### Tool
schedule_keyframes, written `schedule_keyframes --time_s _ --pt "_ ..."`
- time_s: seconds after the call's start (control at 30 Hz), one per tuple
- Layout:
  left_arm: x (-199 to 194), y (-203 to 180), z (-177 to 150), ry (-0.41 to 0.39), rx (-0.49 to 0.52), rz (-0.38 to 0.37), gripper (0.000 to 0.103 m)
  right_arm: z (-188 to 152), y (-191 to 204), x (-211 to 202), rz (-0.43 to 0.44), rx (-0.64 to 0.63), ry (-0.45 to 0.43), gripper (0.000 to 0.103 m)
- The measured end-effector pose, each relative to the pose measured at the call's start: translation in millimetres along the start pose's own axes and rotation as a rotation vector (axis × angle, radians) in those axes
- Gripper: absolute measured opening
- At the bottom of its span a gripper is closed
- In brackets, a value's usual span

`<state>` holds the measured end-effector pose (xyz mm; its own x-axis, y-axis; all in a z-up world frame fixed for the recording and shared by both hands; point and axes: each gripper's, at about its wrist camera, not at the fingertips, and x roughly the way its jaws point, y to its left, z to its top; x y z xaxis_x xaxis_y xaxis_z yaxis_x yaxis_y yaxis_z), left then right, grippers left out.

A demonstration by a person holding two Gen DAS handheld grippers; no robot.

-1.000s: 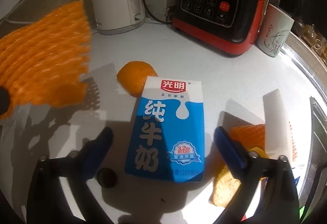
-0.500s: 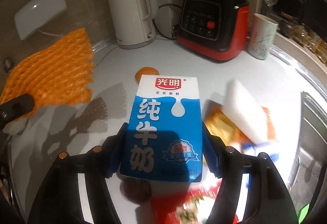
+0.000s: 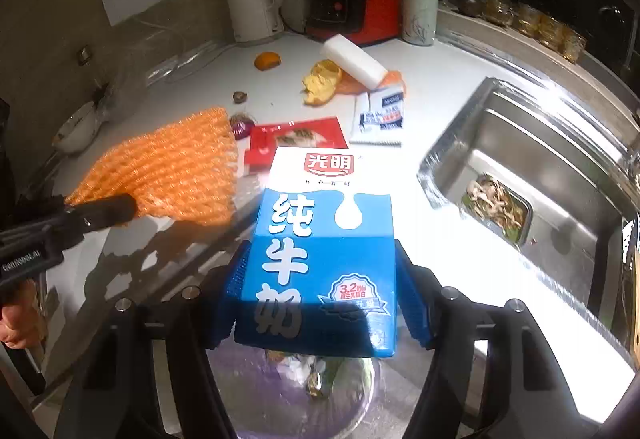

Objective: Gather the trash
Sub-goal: 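Carry the foam net and milk carton to the bin and release both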

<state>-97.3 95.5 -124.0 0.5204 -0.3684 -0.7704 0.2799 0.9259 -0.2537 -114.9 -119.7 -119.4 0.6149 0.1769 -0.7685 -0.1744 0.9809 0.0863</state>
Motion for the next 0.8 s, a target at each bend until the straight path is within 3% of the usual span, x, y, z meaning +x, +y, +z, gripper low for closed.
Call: schedule_keyframes --time_s 0.27,0.6,0.8 --pt "44.6 -48.6 -80.7 0.109 0.093 0.082 0.023 -63.1 -12.6 -27.6 -0.013 0.004 0.040 0.067" --pt "102.3 -44.1 -121.6 0.228 0.114 0.130 0.023 -86.7 -12.7 -40.9 -0.026 -0.002 0.043 0.067" --pt "127.0 -33.3 -132.4 0.282 0.117 0.150 0.040 -89.3 -8.3 -39.2 -0.032 -0.011 0.053 0.067"
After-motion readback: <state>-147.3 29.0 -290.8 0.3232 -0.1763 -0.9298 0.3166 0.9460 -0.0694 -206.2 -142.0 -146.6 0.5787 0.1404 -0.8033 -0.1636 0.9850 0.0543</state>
